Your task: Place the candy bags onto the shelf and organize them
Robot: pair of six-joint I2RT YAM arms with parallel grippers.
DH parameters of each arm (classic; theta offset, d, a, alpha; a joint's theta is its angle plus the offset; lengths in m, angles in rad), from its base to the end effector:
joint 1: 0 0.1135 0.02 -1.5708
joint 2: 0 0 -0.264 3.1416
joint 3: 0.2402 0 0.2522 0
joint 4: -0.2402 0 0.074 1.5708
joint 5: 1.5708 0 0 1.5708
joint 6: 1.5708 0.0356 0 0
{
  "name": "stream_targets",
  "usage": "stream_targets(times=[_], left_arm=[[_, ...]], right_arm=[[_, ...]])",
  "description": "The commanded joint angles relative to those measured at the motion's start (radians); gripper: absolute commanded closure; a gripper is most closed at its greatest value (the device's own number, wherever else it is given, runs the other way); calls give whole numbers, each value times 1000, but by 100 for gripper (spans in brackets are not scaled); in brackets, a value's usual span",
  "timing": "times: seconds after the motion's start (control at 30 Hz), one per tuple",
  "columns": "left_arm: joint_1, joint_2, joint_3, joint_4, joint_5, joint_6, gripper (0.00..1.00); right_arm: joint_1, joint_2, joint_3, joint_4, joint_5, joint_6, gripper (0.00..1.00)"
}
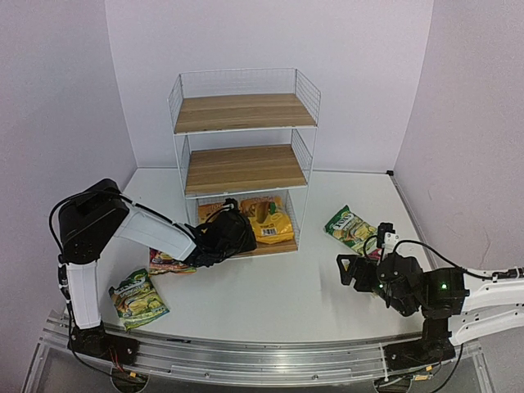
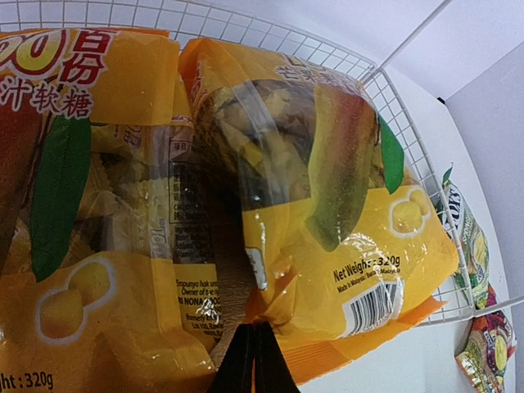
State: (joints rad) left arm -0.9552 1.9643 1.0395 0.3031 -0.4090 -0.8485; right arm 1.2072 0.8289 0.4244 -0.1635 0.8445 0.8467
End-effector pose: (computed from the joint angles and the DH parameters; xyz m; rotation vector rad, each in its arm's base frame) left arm 0.2444 -0.3211 0.1357 -0.1159 2.1932 -0.5992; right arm 0.0863 0.1520 0.2143 0.1201 1.9592 0.4509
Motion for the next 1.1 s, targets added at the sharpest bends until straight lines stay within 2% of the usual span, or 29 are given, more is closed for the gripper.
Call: stream_targets(times=[0.0,0.2,0.4,0.47,0.57,0.7,0.73,0.83,0.93,1.07], left_arm=[[0,-60,38,-90,-55,-14,84],[-20,-88,42,-85,-37,23,78],[-50,-143,35,-126,-35,22,62],[-59,-175,32,-174,-38,6,53],[-75,-230,6,-220,-3,-14,34],[-103,-313,-30,-277,98,-22,4],[-111,-330,-37,-292,128,-23,1],[-142,-389,-65,-357,170,-41,0],[-181,-460,-113,-376,210,-42,0],[-234,-527,-173,-368,283,-19,0]], right_arm=[[3,3,10,-9,24,5,6],[3,10,20,-10,20,5,6],[2,25,47,-55,8,26,2],[2,38,73,-101,9,48,2],[1,72,112,-160,15,68,2],[-21,142,200,-265,-29,68,2],[-43,166,226,-284,-63,69,2],[-157,247,287,-329,-237,61,2],[-291,335,343,-347,-424,-26,2],[-401,424,430,-376,-521,-191,2]])
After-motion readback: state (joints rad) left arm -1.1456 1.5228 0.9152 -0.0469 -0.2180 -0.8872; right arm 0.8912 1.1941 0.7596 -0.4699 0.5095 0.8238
